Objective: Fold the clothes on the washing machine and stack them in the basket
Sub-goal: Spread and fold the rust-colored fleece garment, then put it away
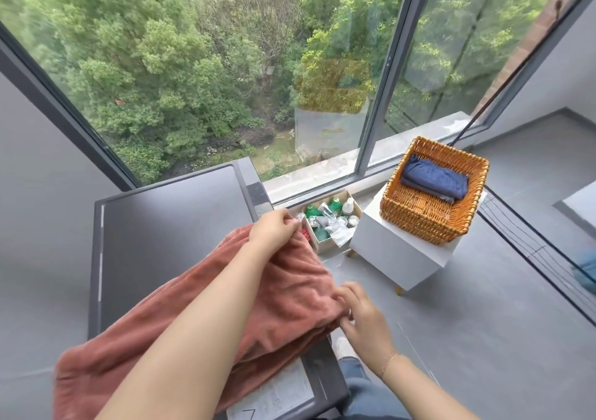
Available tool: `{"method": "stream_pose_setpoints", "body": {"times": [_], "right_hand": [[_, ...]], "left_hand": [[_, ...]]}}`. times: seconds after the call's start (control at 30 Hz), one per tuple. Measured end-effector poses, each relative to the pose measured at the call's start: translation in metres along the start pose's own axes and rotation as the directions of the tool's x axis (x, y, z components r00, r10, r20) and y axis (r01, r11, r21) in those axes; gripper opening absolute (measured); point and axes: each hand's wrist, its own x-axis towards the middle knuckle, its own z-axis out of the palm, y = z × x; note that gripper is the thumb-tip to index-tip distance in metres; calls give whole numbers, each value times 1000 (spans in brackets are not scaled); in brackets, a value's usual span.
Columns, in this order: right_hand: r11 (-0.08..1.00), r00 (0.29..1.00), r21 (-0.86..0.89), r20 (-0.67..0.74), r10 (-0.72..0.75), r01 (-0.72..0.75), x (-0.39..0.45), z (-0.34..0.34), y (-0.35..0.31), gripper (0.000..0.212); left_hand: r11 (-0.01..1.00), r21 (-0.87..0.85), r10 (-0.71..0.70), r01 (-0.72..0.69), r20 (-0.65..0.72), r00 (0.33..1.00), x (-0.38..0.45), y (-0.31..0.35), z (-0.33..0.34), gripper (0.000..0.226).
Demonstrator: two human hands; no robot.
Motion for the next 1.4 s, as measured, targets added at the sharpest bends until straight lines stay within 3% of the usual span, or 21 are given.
{"method": "stream_pose_setpoints", "body": {"times": [0.17, 0.23, 0.3, 0.37, 0.43, 0.5, 0.57, 0.67, 0.77, 0.83, 0.93, 1.03, 1.13, 1.23, 1.27, 1.33, 1.4], "right_hand": [[995, 978, 102, -206, 37, -16, -7, -14, -5, 44], [988, 973, 143, -215, 89, -59, -3, -17, -10, 44], [989, 976, 73, -162, 143, -133, 3, -16, -8, 46], [979, 975, -83, -140, 173, -185, 7, -14, -5, 50], [972, 988, -213, -140, 73, -102, 5, -9, -11, 51], [970, 992, -232, -85, -89, 67, 0, -4, -24, 60], [945, 963, -187, 36, -266, 268, -6, 13, -46, 56], [831, 846, -167, 174, -505, 530, -11, 43, -68, 33], [766, 782, -156, 150, -605, 624, -5, 62, -76, 5], [749, 759, -125, 122, -640, 651, -3, 64, -73, 10], [759, 756, -6, 89, -649, 652, -12, 53, -68, 15], [803, 794, 60, 119, -596, 594, -16, 40, -60, 21], [903, 887, 128, 173, -428, 411, -3, 30, -55, 17], [962, 981, 197, -13, -193, 191, 16, 12, -57, 17], [973, 991, 203, -95, -94, 112, 25, 6, -55, 18], [971, 977, 201, -145, 156, -126, 49, -5, -44, 14], [869, 901, 245, 66, 428, -430, 70, -12, -29, 36]], "left_hand": [[992, -64, -121, 113, -140, 983, 23, 3, -4, 28], [981, -107, -176, 162, -137, 975, 24, -1, 4, 28], [975, -158, -177, 156, -132, 975, 20, -5, 15, 27], [961, -271, -106, 57, -173, 979, 12, -4, 17, 21], [954, -296, -35, -51, -281, 959, -1, -12, 4, 18], [988, -134, 26, -82, -374, 927, -21, -28, -12, 21], [1000, -5, -19, 19, -379, 925, -50, -60, -27, 22], [967, 50, -237, 251, -192, 952, -84, -103, -39, 32], [961, 20, -270, 276, -150, 951, -106, -129, -34, 26], [978, 10, -200, 208, -238, 950, -111, -127, -30, 15], [983, -16, -178, 182, -295, 939, -113, -123, -32, 18], [980, -23, -196, 197, -246, 949, -109, -130, -27, 24], [964, 4, -253, 264, -267, 930, -101, -134, -15, 24], [914, 21, -359, 406, -428, 830, -101, -115, -7, 32], [909, 8, -361, 416, -480, 800, -107, -105, -2, 38], [939, 60, -263, 340, -512, 818, -125, -88, 17, 48], [951, 176, -147, 254, -466, 872, -148, -88, 44, 56]]}}
